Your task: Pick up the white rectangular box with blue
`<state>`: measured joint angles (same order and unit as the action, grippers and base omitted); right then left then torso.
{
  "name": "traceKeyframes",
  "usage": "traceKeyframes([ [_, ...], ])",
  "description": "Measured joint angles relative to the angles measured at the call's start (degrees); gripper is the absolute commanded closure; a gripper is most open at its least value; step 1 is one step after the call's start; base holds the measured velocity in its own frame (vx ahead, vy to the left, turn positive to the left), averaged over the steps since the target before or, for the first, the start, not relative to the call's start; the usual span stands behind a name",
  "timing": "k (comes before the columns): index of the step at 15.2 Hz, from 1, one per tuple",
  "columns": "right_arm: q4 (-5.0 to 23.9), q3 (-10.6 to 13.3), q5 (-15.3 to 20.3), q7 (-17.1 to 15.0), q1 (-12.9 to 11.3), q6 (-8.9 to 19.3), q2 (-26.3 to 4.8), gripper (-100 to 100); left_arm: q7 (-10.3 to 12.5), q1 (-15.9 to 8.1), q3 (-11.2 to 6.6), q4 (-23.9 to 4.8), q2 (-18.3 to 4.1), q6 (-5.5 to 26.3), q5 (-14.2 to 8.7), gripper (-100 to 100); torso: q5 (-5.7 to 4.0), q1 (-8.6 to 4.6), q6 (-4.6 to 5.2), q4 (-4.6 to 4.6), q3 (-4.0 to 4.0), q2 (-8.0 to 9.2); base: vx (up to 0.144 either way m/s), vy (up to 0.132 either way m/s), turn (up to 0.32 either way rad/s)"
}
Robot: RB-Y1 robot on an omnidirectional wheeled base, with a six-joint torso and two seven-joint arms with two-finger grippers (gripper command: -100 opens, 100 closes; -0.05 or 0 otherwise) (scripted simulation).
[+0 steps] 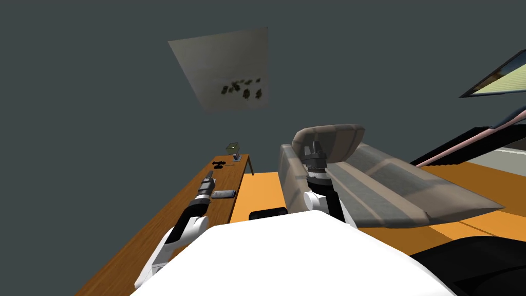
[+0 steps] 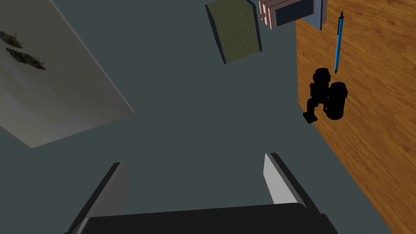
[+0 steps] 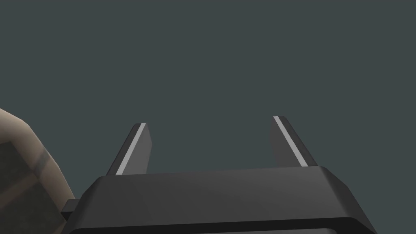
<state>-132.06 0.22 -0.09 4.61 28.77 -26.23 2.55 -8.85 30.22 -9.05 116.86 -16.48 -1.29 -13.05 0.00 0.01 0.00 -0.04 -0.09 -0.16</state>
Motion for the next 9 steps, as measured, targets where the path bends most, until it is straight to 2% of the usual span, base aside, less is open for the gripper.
traceKeyframes([
  [5, 0.00, 0.00, 0.00, 0.00, 0.00, 0.00, 0.00, 0, -1.12, 0.57, -1.75, -2.82, -1.56, 5.16, -2.53, -100, 0.00, 0.04, 0.01, 0.01, 0.02, 0.03, 0.030, 0.009, -0.068],
  [7, 0.00, 0.00, 0.00, 0.00, 0.00, 0.00, 0.00, 0, -1.57, 0.64, -2.52, -2.85, -1.64, 8.18, -3.24, -100, 0.00, 0.02, 0.00, 0.00, -0.01, -0.03, 0.064, 0.010, -0.081],
  [9, 0.00, 0.00, 0.00, 0.00, 0.00, 0.00, 0.00, 0, -1.97, 0.33, -3.00, -4.85, -2.33, 10.05, -4.13, -100, 0.01, 0.02, 0.00, -0.01, -0.02, -0.03, 0.024, 0.007, -0.063],
])
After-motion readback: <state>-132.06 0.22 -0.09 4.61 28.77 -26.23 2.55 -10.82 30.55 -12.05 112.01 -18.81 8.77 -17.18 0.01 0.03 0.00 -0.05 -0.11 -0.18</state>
